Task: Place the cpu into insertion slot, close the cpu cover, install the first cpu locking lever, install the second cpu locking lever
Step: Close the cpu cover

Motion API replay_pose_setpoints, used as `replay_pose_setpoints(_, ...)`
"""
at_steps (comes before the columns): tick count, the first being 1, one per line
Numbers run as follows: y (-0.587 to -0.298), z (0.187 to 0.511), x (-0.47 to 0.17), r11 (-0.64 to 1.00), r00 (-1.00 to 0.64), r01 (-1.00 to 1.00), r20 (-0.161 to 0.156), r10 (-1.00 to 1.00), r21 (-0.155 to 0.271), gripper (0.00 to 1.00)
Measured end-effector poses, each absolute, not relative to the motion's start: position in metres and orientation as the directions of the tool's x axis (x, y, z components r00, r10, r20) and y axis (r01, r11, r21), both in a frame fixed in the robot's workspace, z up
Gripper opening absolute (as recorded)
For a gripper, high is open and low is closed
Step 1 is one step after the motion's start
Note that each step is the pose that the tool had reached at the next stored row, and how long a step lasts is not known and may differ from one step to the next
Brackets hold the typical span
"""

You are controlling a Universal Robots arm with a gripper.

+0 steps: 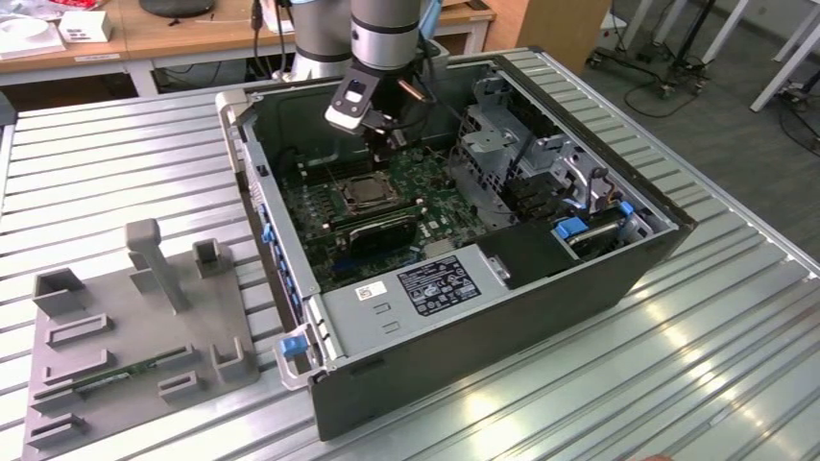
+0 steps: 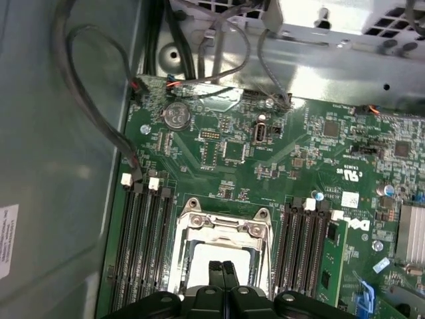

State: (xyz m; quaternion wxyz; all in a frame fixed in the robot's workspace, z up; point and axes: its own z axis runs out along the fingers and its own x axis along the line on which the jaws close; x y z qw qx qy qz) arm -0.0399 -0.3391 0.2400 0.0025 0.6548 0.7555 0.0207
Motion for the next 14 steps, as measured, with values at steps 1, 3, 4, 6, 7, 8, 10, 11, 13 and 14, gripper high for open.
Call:
replay_pose_setpoints(1, -0.3391, 0.2400, -0.0399, 0.159, -0.160, 0.987, 0.023, 0.987, 0.035, 0.11)
replay_pose_setpoints(3, -0.3391, 0.2399, -0.0400, 0.195, -0.195, 0.980, 0.023, 0.980, 0.035, 0.11)
replay_pose_setpoints(4, -0.3391, 0.2399, -0.0400, 0.212, -0.213, 0.977, 0.023, 0.977, 0.035, 0.11)
replay_pose_setpoints(6, -0.3391, 0.2398, -0.0399, 0.247, -0.248, 0.968, 0.023, 0.968, 0.035, 0.11)
replay_pose_setpoints(7, -0.3391, 0.2397, -0.0400, 0.266, -0.267, 0.963, 0.023, 0.963, 0.035, 0.11)
replay_pose_setpoints(8, -0.3391, 0.2397, -0.0399, 0.283, -0.284, 0.959, 0.023, 0.959, 0.035, 0.11)
replay_pose_setpoints(10, -0.3391, 0.2396, -0.0399, 0.318, -0.319, 0.948, 0.023, 0.948, 0.035, 0.11)
replay_pose_setpoints(11, -0.3391, 0.2396, -0.0400, 0.334, -0.335, 0.942, 0.023, 0.942, 0.035, 0.11)
replay_pose_setpoints(13, -0.3391, 0.2396, -0.0400, 0.356, -0.357, 0.934, 0.023, 0.934, 0.035, 0.11)
replay_pose_setpoints(14, -0.3391, 0.2395, -0.0400, 0.357, -0.358, 0.934, 0.023, 0.934, 0.035, 0.11)
